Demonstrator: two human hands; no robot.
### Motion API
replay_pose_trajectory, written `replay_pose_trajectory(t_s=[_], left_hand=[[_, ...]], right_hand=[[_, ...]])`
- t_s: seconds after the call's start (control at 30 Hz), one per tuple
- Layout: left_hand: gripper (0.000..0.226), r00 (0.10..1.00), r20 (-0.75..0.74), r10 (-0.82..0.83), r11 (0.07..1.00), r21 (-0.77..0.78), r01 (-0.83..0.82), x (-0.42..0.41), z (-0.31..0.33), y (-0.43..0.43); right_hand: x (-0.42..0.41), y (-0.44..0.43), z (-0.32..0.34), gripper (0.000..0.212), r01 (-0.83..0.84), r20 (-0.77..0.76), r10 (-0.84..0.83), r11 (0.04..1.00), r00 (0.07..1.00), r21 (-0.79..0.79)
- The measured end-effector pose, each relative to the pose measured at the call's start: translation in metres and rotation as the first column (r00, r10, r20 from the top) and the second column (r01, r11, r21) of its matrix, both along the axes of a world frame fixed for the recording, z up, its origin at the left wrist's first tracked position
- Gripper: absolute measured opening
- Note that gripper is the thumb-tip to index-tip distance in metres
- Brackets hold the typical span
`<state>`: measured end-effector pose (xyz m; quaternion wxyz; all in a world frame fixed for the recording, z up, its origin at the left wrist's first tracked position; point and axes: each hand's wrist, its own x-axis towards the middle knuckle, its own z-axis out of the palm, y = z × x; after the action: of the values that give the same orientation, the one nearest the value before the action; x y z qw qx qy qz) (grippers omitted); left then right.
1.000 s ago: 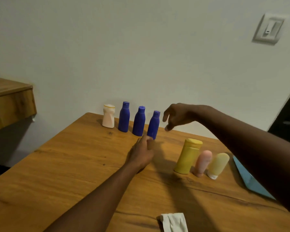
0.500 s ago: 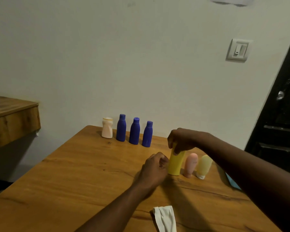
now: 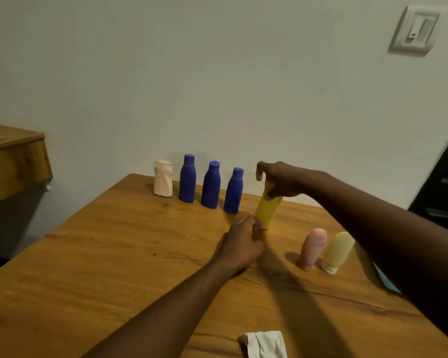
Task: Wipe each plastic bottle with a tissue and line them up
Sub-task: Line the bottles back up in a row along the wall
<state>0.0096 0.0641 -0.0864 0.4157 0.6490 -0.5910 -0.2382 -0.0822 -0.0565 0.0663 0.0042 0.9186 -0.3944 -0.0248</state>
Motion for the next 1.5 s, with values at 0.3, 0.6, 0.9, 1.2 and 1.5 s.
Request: replay_pose_trajectory(t_s=[0.3, 0.6, 0.9, 1.2, 1.5], left_hand=[[0.067, 0.970, 0.241, 0.000, 0.991, 0.127, -0.032, 0.019, -0.011, -0.048], [0.062, 0.921, 0.387, 0.052, 0.990, 0.101, -0.098, 0.015, -0.022, -0.068], [0.057, 0.901, 0.426, 0.085, 0.989, 0.073, -0.127, 0.013, -0.024, -0.064], [0.056, 0.899, 0.431, 0.079, 0.990, 0.075, -0.123, 0.013, -0.023, -0.063], [0.064, 0.920, 0.386, 0.064, 0.989, 0.097, -0.109, 0.014, -0.022, -0.065]], right_hand=[[0.034, -0.047, -0.010, 0.060, 0.005, 0.038, -0.005, 1.000, 0.999, -0.006], [0.045, -0.060, -0.012, 0.063, -0.011, 0.010, 0.011, 1.000, 1.000, -0.012], [0.049, -0.058, -0.010, 0.065, -0.008, -0.006, 0.008, 1.000, 1.000, 0.006], [0.049, -0.057, -0.011, 0.065, 0.010, 0.008, -0.010, 1.000, 1.000, 0.009], [0.040, -0.053, -0.007, 0.079, 0.043, 0.074, -0.047, 0.997, 0.996, 0.060]])
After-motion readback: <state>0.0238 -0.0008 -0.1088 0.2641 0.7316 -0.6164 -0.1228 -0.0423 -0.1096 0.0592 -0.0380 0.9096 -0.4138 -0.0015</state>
